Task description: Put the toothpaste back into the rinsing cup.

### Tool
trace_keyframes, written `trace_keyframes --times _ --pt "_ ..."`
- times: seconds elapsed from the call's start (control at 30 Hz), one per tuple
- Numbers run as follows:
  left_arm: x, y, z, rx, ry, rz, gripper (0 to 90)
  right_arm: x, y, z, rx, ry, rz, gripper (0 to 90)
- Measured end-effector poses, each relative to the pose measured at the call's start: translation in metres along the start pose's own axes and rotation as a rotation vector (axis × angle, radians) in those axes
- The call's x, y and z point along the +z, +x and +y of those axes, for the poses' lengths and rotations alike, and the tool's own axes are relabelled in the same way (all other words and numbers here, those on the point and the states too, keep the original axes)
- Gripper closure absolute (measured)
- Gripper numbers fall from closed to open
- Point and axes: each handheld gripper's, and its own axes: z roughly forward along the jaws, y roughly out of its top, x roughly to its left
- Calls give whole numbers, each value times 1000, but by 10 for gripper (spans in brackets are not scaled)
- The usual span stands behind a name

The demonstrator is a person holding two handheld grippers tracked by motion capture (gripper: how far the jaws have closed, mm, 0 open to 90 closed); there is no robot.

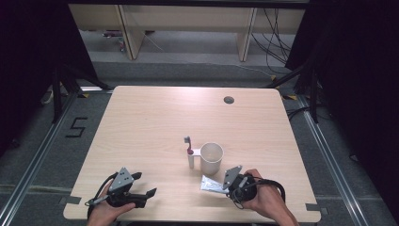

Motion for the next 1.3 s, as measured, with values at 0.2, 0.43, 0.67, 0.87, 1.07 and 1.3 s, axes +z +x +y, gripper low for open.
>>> trace_keyframes --times 0.2,0.43,0.67,0.87,1.07,1.3 --pt "1 1 0 -7 -4 -4 160 -19 2 -13 74 -216 -56 766" --pt "-1 1 0 -6 0 7 160 -35 -6 -18 122 -369 -69 766" --pt "-1 1 0 -6 -12 4 164 -44 -16 -19 182 -474 -55 766" --pt "-1 1 0 -7 -8 12 164 -56 -27 -13 213 -589 -82 766" --pt "-1 1 -1 -5 -5 9 164 -65 -43 -5 271 -691 -98 766" --pt "-2 2 -1 -6 -6 10 164 -66 -54 5 311 -763 -139 766"
